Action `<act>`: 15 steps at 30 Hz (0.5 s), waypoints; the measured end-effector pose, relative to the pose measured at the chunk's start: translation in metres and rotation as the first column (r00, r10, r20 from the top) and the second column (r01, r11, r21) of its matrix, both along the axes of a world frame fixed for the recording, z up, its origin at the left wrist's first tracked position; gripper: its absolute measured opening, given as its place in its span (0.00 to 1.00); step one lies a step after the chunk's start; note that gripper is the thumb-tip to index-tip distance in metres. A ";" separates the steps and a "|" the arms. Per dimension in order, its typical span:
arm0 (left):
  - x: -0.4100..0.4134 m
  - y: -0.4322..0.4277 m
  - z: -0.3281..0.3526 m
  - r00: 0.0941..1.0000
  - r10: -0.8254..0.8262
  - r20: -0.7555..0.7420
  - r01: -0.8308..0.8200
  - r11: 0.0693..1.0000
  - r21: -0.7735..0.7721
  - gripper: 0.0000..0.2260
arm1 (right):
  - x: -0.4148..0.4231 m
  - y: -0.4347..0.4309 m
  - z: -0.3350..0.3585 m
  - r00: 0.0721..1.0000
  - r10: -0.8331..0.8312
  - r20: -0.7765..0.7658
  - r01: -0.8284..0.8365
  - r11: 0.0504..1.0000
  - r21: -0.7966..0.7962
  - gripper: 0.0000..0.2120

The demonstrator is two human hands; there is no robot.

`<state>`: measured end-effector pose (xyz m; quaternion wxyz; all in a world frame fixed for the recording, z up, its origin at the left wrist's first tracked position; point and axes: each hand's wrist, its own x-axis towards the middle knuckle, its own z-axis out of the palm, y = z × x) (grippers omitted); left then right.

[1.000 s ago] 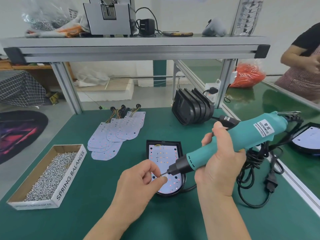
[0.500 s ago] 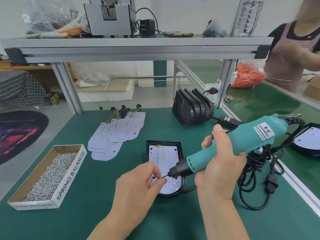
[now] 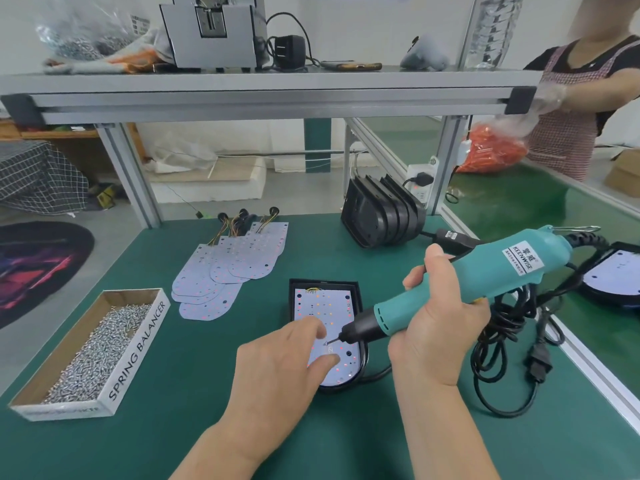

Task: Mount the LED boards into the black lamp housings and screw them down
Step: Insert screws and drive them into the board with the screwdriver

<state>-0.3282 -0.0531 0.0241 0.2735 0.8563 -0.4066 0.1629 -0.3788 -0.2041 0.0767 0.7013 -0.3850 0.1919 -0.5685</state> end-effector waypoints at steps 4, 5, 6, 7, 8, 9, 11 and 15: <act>0.020 0.004 -0.006 0.886 0.164 -0.433 -0.183 0.983 -0.002 0.24 | 0.008 -0.013 0.002 1.000 -0.004 -0.009 0.004 1.000 -0.001 0.13; 0.028 0.004 -0.010 0.826 0.183 -0.534 -0.250 0.967 -0.055 0.23 | 0.010 -0.017 -0.001 1.000 -0.007 -0.010 0.007 1.000 -0.009 0.12; 0.038 0.004 -0.015 0.760 0.207 -0.616 -0.318 0.945 -0.076 0.21 | 0.013 -0.018 -0.004 1.000 -0.014 -0.007 0.014 1.000 -0.014 0.11; 0.046 0.001 -0.020 0.691 0.238 -0.683 -0.367 0.929 -0.048 0.20 | 0.015 -0.016 -0.004 0.999 -0.020 -0.034 0.019 1.000 -0.020 0.11; 0.052 -0.002 -0.024 0.625 0.270 -0.732 -0.387 0.922 0.010 0.21 | 0.019 -0.015 -0.007 0.999 -0.018 -0.046 0.016 0.999 -0.034 0.11; 0.055 -0.007 -0.029 0.569 0.295 -0.768 -0.386 0.920 0.068 0.22 | 0.022 -0.013 -0.010 0.998 -0.013 -0.069 0.009 0.998 -0.059 0.11; 0.058 -0.017 -0.031 0.492 0.282 -0.824 -0.348 0.931 0.111 0.25 | 0.028 -0.007 -0.017 0.994 0.012 -0.105 -0.023 0.995 -0.100 0.10; 0.065 -0.029 -0.032 0.406 0.222 -0.887 -0.288 0.952 0.106 0.25 | 0.034 -0.002 -0.028 0.984 0.056 -0.169 -0.087 0.979 -0.185 0.13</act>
